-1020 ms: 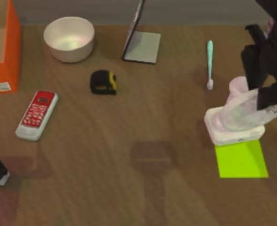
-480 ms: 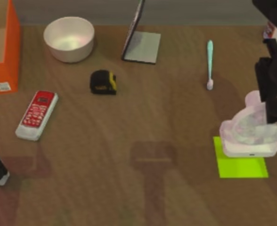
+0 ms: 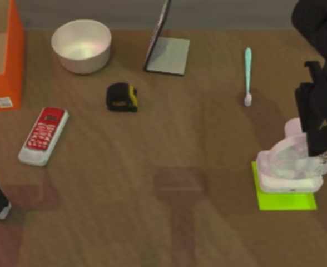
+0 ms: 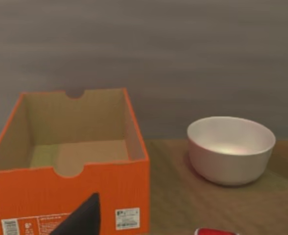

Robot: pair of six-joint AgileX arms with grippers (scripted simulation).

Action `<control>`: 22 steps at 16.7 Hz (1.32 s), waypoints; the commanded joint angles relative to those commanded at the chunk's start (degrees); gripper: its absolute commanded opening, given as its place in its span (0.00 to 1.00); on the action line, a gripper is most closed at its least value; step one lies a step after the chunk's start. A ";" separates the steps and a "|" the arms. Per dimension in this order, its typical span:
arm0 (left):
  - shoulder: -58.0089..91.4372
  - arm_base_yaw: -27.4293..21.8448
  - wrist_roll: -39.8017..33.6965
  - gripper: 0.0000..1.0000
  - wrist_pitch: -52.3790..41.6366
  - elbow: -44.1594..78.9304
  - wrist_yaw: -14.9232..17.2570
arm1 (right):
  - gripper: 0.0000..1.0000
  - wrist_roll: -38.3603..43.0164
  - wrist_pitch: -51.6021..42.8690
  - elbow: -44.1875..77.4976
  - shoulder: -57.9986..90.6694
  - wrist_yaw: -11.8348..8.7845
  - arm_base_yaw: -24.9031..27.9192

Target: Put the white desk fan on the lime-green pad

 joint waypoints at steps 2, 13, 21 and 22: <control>0.00 0.00 0.00 1.00 0.00 0.00 0.00 | 0.00 0.00 0.37 -0.37 0.04 0.01 -0.02; 0.00 0.00 0.00 1.00 0.00 0.00 0.00 | 0.68 0.00 0.37 -0.37 0.04 0.01 -0.02; 0.00 0.00 0.00 1.00 0.00 0.00 0.00 | 1.00 0.00 0.37 -0.37 0.04 0.01 -0.02; 0.00 0.00 0.00 1.00 0.00 0.00 0.00 | 1.00 0.00 0.37 -0.37 0.04 0.01 -0.02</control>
